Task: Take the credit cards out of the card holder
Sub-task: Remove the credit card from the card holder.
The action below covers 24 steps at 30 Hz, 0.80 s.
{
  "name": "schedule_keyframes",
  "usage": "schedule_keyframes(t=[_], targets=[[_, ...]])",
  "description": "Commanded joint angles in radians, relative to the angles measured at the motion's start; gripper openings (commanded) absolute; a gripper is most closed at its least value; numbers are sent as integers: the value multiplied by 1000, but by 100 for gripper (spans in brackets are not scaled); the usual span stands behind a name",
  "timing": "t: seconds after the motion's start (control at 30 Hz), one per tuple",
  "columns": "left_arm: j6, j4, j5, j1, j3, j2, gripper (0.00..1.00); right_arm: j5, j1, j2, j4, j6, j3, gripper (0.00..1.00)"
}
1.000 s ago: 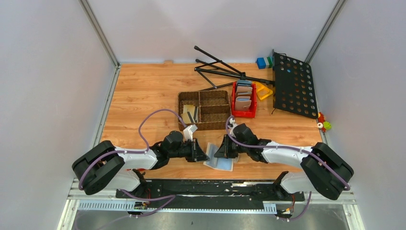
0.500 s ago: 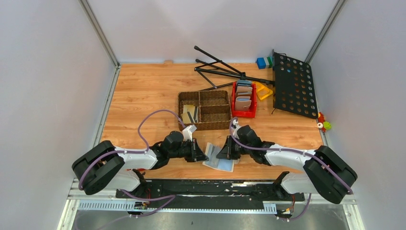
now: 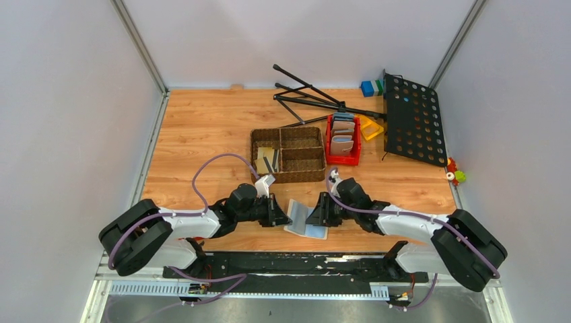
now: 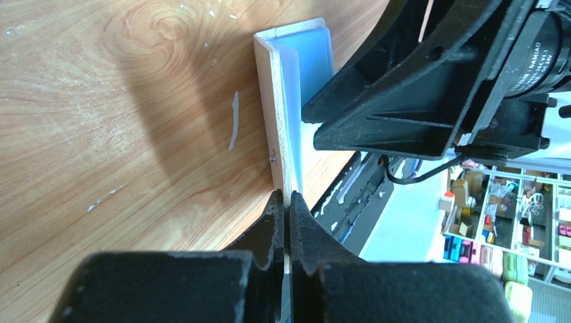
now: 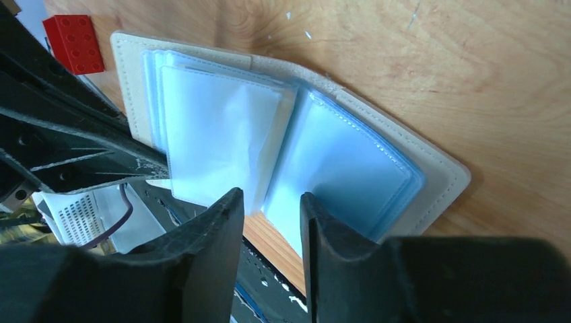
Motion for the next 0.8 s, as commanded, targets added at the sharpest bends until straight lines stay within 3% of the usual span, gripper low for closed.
schedule_keyframes(t=[0.0,0.1,0.27,0.47,0.77], targets=[[25,1,7,6,31,-30,0,-2,-7,-67,-1,-32,-8,44],[47,-53,5,5,53,-50,0,0,-6,-122,-6,-37,-7,65],[96,-173,-22,4,91,-92,0,30,-5,-138,-79,-47,69,80],[143,-293,-74,-14,139,-143,0,140,58,8,-246,-62,244,82],[201,-471,-181,-56,224,-161,0,275,128,64,-276,-35,314,79]])
